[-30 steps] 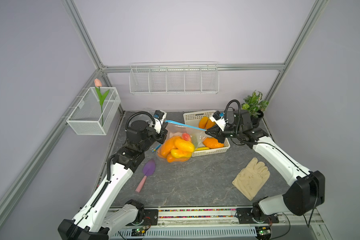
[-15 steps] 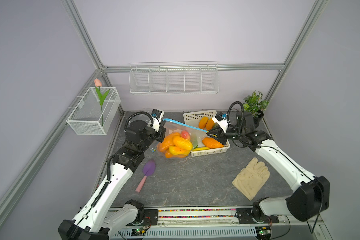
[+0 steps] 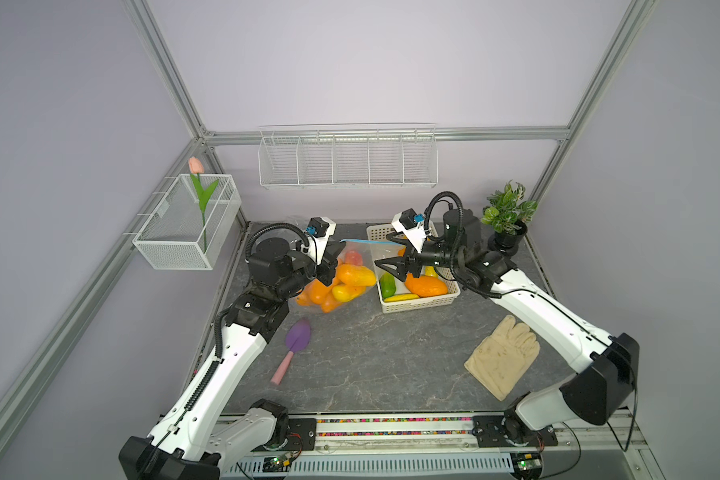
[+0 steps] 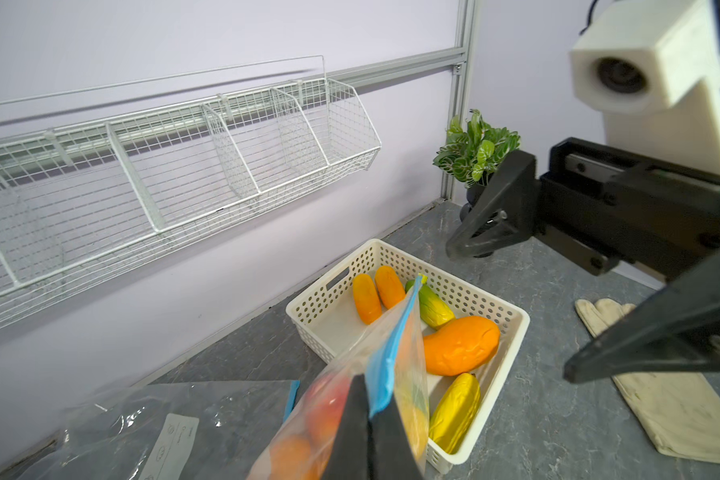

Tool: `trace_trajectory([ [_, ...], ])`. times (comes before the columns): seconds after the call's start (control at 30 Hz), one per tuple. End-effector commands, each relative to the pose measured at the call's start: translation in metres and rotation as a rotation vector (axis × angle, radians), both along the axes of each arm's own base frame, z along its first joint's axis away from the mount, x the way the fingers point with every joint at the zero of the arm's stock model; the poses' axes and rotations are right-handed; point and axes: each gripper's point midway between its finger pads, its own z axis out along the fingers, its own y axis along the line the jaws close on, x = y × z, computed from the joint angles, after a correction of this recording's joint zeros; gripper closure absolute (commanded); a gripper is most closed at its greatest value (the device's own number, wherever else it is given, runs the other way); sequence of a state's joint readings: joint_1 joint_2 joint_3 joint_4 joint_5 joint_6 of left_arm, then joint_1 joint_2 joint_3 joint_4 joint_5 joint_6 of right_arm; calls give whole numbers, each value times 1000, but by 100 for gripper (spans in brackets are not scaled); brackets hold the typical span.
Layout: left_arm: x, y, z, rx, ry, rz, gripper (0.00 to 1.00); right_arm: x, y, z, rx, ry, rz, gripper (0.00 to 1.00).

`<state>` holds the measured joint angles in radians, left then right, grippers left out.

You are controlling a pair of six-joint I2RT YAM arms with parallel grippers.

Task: Place the mango in a zip-top bag and seal the zipper
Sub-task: Zip the zipper on the zipper food storage bag, then place the zipper food storage bag at the center of the board.

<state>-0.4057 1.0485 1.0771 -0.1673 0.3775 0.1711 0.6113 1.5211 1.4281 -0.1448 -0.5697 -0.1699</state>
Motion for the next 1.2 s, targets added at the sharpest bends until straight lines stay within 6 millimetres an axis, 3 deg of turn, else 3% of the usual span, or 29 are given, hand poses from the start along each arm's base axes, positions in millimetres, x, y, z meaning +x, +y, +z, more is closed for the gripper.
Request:
trace_trajectory([
  [0.0, -11, -3, 33, -24, -115, -53, 100, -9, 12, -10, -25, -4, 91, 10],
  [0.13, -8, -6, 31, 3, -116, -66, 100, -10, 18, -23, -49, -7, 111, 8],
  [0.33, -12, -8, 29, 16, -132, -90, 100, 8, 20, -38, -94, 16, 43, 1],
  [0.53, -41, -15, 27, 38, -166, -212, 100, 14, 15, -14, -24, -44, -26, 8],
  [0.67, -44, -13, 36, 16, -199, -208, 100, -3, 26, -14, -8, -15, 86, 2],
  [0.73, -39, -13, 36, 24, -189, -188, 100, -10, 32, -24, -52, 11, 117, 21],
  [0.83, -22, -6, 37, 15, -168, -99, 100, -9, 30, -33, -93, 52, 78, 59],
  [0.9, -9, 5, 39, -11, -157, -1, 98, -5, 24, -27, -74, 67, 8, 74],
  [1.0, 17, 32, 41, -60, -148, 215, 70, -1, 14, 0, 20, 96, -97, 93],
  [1.07, 34, 57, 35, -71, -137, 391, 39, 2, 5, 25, 107, 135, -176, 93],
  [1.13, 46, 80, 27, -61, -113, 542, 21, 8, -11, 51, 183, 158, -292, 93],
  [1.17, 49, 89, 24, -64, -99, 598, 2, 12, -21, 60, 200, 157, -357, 93],
])
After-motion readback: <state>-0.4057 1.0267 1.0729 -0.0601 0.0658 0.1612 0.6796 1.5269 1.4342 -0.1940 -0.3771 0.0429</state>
